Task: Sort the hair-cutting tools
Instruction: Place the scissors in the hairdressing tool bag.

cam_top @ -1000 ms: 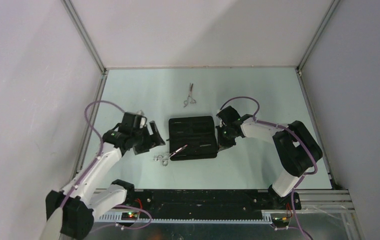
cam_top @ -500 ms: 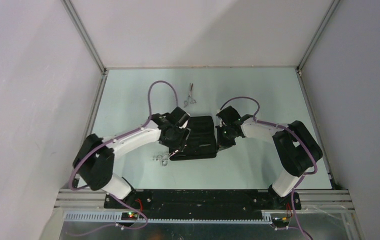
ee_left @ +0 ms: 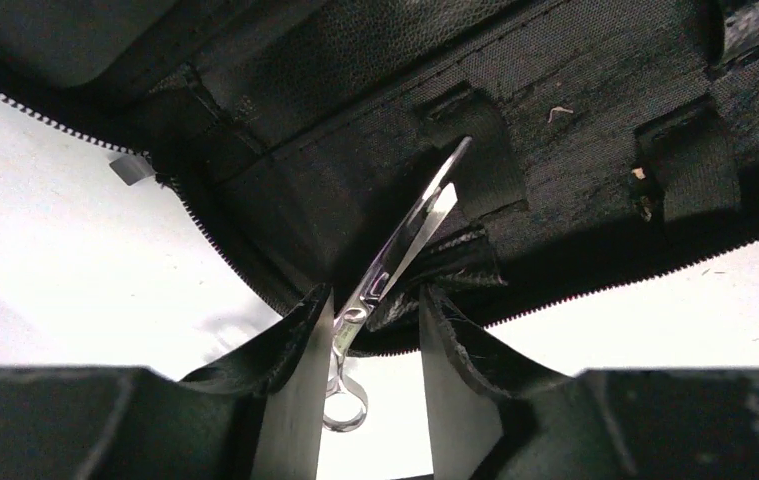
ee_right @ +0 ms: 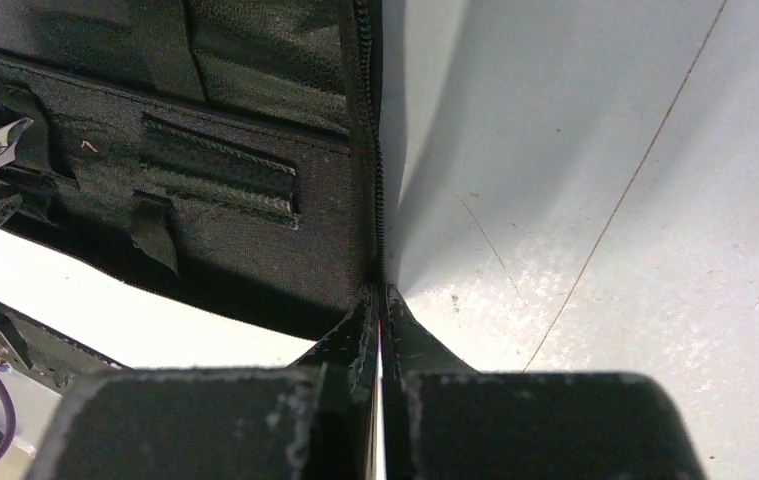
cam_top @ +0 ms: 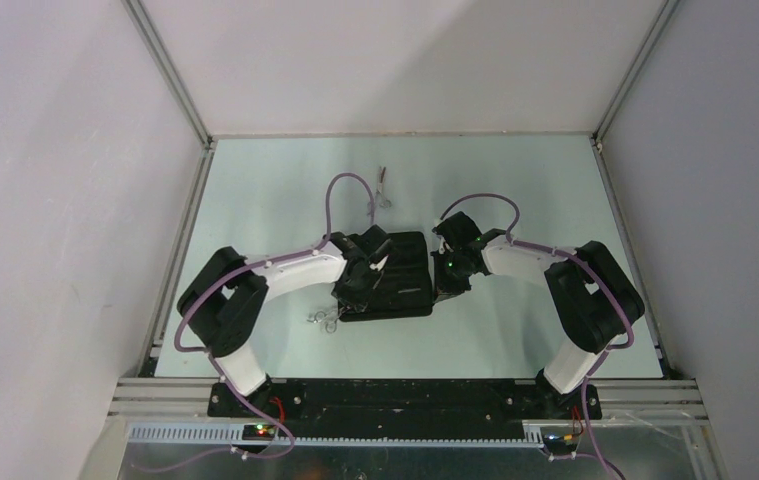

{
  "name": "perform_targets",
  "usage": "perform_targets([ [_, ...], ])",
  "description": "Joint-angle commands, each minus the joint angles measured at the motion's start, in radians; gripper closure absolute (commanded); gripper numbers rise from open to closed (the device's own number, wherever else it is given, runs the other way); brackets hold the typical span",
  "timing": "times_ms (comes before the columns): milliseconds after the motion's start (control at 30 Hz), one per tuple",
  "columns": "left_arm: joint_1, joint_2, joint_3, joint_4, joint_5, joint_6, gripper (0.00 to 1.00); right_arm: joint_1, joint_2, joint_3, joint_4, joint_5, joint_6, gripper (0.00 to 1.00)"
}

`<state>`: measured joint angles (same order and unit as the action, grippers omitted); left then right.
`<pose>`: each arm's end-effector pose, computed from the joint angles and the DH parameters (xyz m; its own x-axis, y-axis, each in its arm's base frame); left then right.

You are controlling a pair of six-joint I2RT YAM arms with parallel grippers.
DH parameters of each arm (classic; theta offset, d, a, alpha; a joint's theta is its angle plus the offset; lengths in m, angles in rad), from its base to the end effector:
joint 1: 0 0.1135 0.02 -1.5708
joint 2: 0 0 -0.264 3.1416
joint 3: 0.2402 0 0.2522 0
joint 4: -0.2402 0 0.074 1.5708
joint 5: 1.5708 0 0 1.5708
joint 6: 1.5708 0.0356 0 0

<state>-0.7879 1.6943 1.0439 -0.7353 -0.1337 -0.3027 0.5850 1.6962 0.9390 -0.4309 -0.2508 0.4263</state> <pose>0.2177 -0.2121 0.1675 -0.8660 0.4515 -0.2147 0.4474 0.8916 0.0702 0.2559 0.1801 0.1501 -0.9573 -0.1536 -0.2448 -0.2376 0.9006 0.3640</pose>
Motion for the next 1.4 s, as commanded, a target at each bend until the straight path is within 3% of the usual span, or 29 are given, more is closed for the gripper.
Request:
perform_targets([
  [0, 0.01, 0.012, 0.014, 0.023, -0.06, 0.031, 0.62, -0.002, 0.037, -0.036, -0.006, 0.058, -0.01, 1.0],
  [100, 0.039, -0.002, -0.003, 0.024, -0.048, 0.034, 0.66, -0.002, 0.036, -0.036, -0.007, 0.059, -0.01, 1.0],
  [367, 0.098, -0.048, -0.051, 0.026, -0.019, 0.042, 0.65, -0.002, 0.039, -0.035, -0.006, 0.058, -0.01, 1.0],
  [700, 0.16, -0.147, -0.1, 0.013, 0.033, 0.045, 0.47, -0.003, 0.039, -0.035, -0.006, 0.056, -0.011, 1.0],
  [1367, 0.253, -0.202, -0.139, 0.012, 0.03, 0.055, 0.5, -0.075, -0.016, -0.036, -0.051, 0.13, -0.035, 1.0],
])
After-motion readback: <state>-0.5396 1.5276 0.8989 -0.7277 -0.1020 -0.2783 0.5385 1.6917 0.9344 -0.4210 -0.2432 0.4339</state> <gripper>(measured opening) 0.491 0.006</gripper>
